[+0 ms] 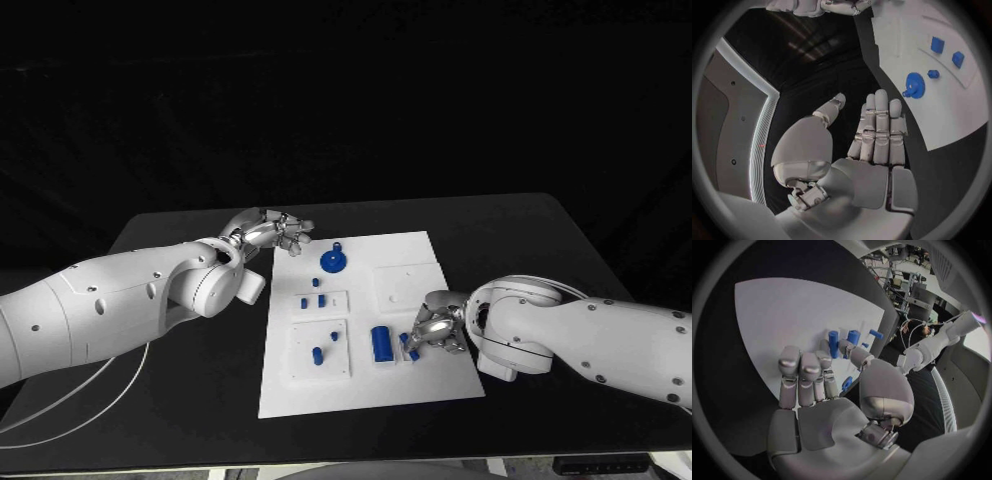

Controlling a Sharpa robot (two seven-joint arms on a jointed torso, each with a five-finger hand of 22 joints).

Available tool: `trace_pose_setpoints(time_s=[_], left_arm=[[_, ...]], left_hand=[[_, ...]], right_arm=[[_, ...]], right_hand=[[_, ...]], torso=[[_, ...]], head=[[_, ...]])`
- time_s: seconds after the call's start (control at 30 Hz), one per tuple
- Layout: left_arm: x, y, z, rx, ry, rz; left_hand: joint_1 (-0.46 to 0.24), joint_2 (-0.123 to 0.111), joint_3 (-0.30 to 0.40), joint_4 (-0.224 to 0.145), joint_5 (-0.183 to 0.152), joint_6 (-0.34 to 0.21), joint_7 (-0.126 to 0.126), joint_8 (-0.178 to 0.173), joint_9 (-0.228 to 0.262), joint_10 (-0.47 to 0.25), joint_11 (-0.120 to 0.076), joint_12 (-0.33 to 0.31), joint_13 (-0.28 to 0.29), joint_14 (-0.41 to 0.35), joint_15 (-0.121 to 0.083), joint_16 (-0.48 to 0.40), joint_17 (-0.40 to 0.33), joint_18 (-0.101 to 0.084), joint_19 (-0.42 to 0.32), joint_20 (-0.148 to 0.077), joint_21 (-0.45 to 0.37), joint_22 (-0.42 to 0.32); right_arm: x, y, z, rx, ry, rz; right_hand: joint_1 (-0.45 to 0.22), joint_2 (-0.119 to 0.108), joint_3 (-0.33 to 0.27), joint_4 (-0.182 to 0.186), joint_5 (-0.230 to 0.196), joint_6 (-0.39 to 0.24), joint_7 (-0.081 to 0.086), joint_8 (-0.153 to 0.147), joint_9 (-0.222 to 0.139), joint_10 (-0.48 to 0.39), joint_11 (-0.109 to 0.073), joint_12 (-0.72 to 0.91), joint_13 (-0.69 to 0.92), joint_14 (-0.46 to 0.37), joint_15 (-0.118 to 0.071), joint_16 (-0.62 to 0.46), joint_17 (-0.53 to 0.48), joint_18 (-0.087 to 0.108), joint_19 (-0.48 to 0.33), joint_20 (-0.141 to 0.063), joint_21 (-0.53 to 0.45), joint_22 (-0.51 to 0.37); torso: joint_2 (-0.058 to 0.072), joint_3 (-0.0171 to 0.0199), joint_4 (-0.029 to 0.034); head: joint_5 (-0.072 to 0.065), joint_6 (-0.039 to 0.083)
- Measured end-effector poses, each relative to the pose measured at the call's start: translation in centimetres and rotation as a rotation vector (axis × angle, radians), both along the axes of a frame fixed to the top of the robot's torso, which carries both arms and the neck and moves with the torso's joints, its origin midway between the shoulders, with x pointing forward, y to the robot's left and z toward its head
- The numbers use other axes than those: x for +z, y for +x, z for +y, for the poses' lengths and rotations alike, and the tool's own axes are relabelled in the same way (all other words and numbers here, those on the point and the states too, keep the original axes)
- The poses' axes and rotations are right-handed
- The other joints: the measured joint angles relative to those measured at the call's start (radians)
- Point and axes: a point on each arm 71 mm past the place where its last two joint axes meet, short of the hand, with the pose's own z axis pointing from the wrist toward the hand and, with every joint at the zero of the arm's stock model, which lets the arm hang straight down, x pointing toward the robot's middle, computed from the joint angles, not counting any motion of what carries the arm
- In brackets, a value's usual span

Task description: Assemble the parts on the task board

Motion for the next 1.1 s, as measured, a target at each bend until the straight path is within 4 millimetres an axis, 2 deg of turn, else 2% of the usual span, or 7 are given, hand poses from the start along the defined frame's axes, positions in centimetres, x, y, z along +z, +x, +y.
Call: trace_pose_setpoints(time_s=[0.07, 0.37, 0.43, 0.53, 0.73, 0.93, 1.1], left_arm=[[0.02, 0.01, 0.02, 0.000, 0.000, 0.000], [0.08, 0.02, 0.02, 0.000, 0.000, -0.001], [0.08, 0.02, 0.03, 0.000, 0.000, -0.001], [0.09, 0.02, 0.04, 0.000, 0.000, -0.001], [0.10, 0.03, 0.05, 0.000, 0.001, -0.001], [0.10, 0.03, 0.09, 0.001, 0.001, -0.001], [0.09, 0.07, 0.06, 0.001, 0.002, -0.002]], left_hand=[[0.000, 0.000, 0.000, 0.000, 0.000, 0.000, 0.000, 0.000, 0.000, 0.000, 0.000, 0.000, 0.000, 0.000, 0.000, 0.000, 0.001, 0.000, 0.000, 0.000, 0.000, 0.001], [0.000, 0.000, 0.000, 0.000, 0.000, 0.000, 0.000, 0.000, 0.000, 0.000, 0.000, 0.000, 0.000, 0.000, 0.000, 0.000, 0.001, -0.001, 0.000, 0.000, 0.000, 0.001], [0.000, 0.000, 0.000, 0.000, 0.000, 0.000, 0.000, 0.000, 0.000, 0.000, 0.000, 0.000, 0.000, 0.000, 0.000, 0.000, 0.002, -0.001, 0.000, 0.000, 0.000, 0.001], [0.000, 0.000, 0.000, 0.000, 0.000, 0.000, 0.000, 0.000, 0.000, 0.000, 0.000, 0.000, 0.000, 0.000, 0.000, 0.000, 0.002, -0.001, 0.000, 0.000, 0.000, 0.000], [0.000, 0.000, 0.000, 0.000, 0.000, 0.000, 0.000, 0.000, 0.000, 0.000, 0.000, 0.000, 0.000, 0.000, 0.000, -0.004, 0.002, -0.002, 0.000, 0.000, 0.000, 0.001], [0.000, 0.000, 0.000, 0.000, 0.000, 0.000, 0.000, 0.000, -0.001, 0.000, 0.000, 0.000, 0.000, 0.000, 0.000, -0.004, 0.003, -0.006, 0.000, 0.000, 0.000, 0.001], [0.000, 0.000, 0.000, 0.000, 0.000, 0.000, 0.000, 0.000, -0.001, 0.000, 0.000, 0.000, 0.000, 0.000, 0.000, -0.004, 0.003, 0.008, 0.000, 0.000, 0.000, 0.001]], right_arm=[[-0.02, 0.03, -0.01, -0.001, 0.000, 0.001], [-0.13, 0.06, 0.05, -0.001, 0.000, 0.006], [-0.14, 0.05, 0.05, 0.000, 0.000, 0.007], [-0.17, 0.04, 0.04, 0.000, 0.001, 0.009], [-0.20, -0.01, -0.02, 0.000, 0.003, 0.013], [-0.18, -0.21, -0.10, 0.004, 0.007, 0.019], [-0.11, -0.47, -0.24, 0.007, 0.012, 0.023]], right_hand=[[-0.001, -0.001, -0.002, 0.002, -0.001, 0.000, 0.000, 0.000, -0.001, 0.000, 0.000, 0.000, 0.000, 0.000, 0.000, -0.001, -0.001, 0.000, 0.000, 0.000, 0.000, 0.000], [-0.034, -0.034, -0.014, 0.045, -0.095, 0.000, 0.000, 0.000, -0.006, 0.000, 0.000, 0.000, 0.000, 0.000, 0.000, -0.001, -0.001, 0.001, 0.006, -0.005, -0.004, 0.000], [-0.040, -0.047, -0.017, 0.057, -0.108, 0.000, 0.000, 0.000, -0.007, 0.000, 0.000, 0.000, -0.001, 0.000, 0.000, -0.001, -0.001, 0.001, 0.005, -0.006, -0.006, 0.000], [-0.055, -0.071, -0.035, 0.076, -0.109, 0.000, -0.001, 0.000, -0.007, 0.000, 0.000, 0.000, -0.001, -0.002, -0.002, -0.001, -0.001, 0.001, 0.003, -0.007, -0.006, 0.000], [-0.075, -0.091, -0.067, 0.097, -0.109, 0.000, 0.000, 0.000, -0.007, -0.004, -0.004, 0.000, -0.001, -0.004, -0.003, -0.001, -0.001, 0.001, 0.003, -0.007, -0.006, 0.000], [-0.082, -0.098, -0.088, 0.105, -0.108, -0.003, 0.002, 0.000, -0.005, -0.004, -0.004, 0.000, -0.001, -0.005, -0.002, -0.001, -0.001, 0.000, -0.002, -0.013, -0.006, 0.000], [-0.082, -0.098, -0.092, 0.108, -0.108, -0.003, 0.003, 0.000, -0.005, -0.004, -0.004, 0.000, -0.001, -0.005, -0.002, -0.001, -0.001, 0.000, -0.002, -0.013, -0.006, 0.001]], torso=[[0.000, -0.0001, 0.0000], [0.000, -0.0001, -0.0005], [0.000, -0.0001, -0.0005], [0.000, -0.0001, -0.0005], [-0.001, 0.0000, -0.0005], [-0.001, 0.0000, -0.0006], [-0.001, 0.0004, -0.0009]], head=[[0.001, 0.000], [0.002, -0.002], [0.002, -0.003], [0.002, -0.003], [0.002, -0.004], [0.002, -0.004], [0.002, -0.005]])
